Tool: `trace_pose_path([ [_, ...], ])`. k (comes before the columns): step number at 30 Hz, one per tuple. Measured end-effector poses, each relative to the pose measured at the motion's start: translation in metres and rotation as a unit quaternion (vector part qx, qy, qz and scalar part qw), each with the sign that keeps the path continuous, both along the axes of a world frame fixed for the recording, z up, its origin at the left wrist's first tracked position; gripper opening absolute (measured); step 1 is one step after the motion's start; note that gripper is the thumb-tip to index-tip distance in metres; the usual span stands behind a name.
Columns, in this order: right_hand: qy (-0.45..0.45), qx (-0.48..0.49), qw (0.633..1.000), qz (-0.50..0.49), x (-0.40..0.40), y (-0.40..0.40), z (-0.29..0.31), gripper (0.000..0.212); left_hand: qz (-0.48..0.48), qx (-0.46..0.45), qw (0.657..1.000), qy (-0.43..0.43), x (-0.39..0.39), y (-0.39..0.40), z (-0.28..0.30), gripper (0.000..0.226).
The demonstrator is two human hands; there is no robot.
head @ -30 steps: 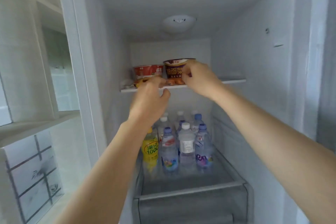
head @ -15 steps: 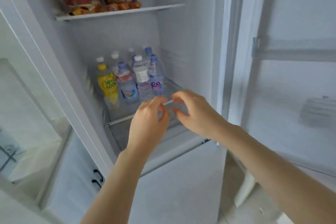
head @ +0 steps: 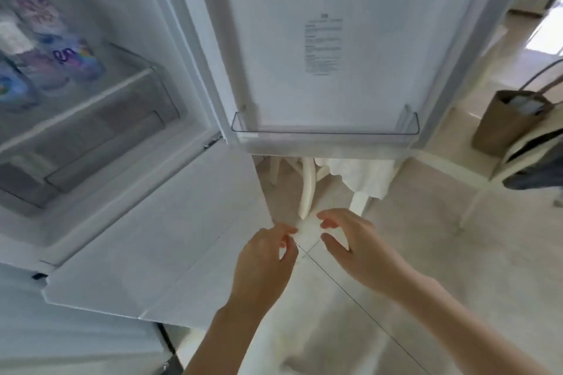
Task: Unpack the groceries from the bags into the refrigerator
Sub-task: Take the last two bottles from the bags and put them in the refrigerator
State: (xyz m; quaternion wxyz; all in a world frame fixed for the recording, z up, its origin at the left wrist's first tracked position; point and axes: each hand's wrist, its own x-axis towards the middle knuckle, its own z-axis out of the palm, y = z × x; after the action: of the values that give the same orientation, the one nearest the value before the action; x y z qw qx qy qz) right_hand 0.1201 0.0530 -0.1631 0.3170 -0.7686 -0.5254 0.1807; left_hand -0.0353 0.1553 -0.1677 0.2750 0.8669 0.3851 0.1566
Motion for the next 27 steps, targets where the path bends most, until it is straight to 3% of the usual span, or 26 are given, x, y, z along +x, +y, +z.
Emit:
trace_pose_path([
  [5,0.042,-0.039,0.995,-0.086,0.054,-0.11,-0.032,0.027,-0.085,-0.05,0.995,0.022,0.072,-0.096,-0.033,0.024],
  [15,0.072,-0.114,0.978,-0.16,0.165,-0.288,-0.057,0.025,-0.209,-0.106,0.969,0.079,0.218,-0.255,-0.074,0.03],
  [21,0.094,-0.138,0.965,-0.204,0.221,-0.321,-0.069,0.025,-0.209,-0.128,0.963,0.11,0.275,-0.263,-0.077,0.023],
  [27,0.116,-0.137,0.958,-0.225,0.285,-0.296,-0.076,0.023,-0.181,-0.133,0.967,0.123,0.338,-0.224,-0.085,0.019],
])
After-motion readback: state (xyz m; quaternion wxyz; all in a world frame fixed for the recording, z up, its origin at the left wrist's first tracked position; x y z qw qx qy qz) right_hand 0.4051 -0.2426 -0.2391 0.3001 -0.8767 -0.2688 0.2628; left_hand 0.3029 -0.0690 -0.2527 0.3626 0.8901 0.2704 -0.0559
